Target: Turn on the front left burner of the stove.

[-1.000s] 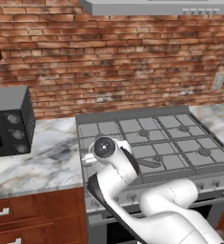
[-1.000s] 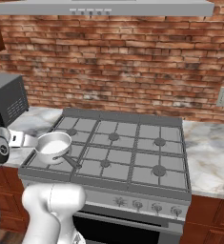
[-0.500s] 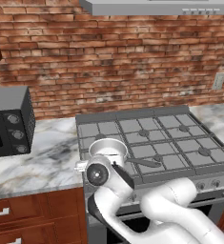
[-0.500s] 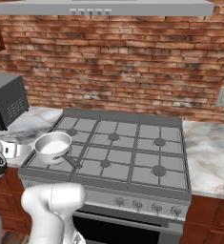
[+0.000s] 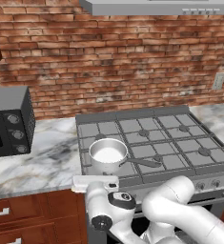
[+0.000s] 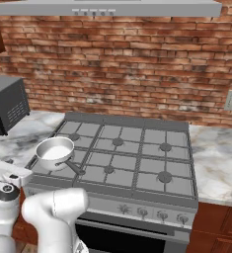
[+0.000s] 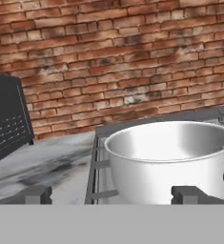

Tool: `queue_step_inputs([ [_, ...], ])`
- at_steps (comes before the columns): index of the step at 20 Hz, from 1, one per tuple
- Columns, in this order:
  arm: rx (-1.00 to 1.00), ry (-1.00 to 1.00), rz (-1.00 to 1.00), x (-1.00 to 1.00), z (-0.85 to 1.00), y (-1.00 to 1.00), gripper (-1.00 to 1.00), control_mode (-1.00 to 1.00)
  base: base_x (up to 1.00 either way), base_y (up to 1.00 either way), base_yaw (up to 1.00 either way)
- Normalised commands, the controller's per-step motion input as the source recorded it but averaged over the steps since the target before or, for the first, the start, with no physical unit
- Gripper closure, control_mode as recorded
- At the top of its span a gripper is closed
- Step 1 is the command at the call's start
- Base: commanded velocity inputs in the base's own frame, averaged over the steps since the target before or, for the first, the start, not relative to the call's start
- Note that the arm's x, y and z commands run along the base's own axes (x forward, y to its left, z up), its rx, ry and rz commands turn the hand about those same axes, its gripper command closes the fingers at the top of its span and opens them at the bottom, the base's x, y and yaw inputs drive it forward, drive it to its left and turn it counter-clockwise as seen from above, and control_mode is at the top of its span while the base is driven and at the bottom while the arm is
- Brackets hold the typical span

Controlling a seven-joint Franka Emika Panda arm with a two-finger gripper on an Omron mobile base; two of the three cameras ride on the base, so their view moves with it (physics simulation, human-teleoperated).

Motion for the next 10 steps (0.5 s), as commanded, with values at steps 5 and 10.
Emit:
queue_step_inputs([
  [5,0.02,-0.06,0.0,0.0,-0.47,0.64,-1.0,-1.0,0.0,0.0,0.0],
  [10,0.0,-0.01,0.0,0.0,-0.43,0.62,-1.0,-1.0,0.0,0.0,0.0],
])
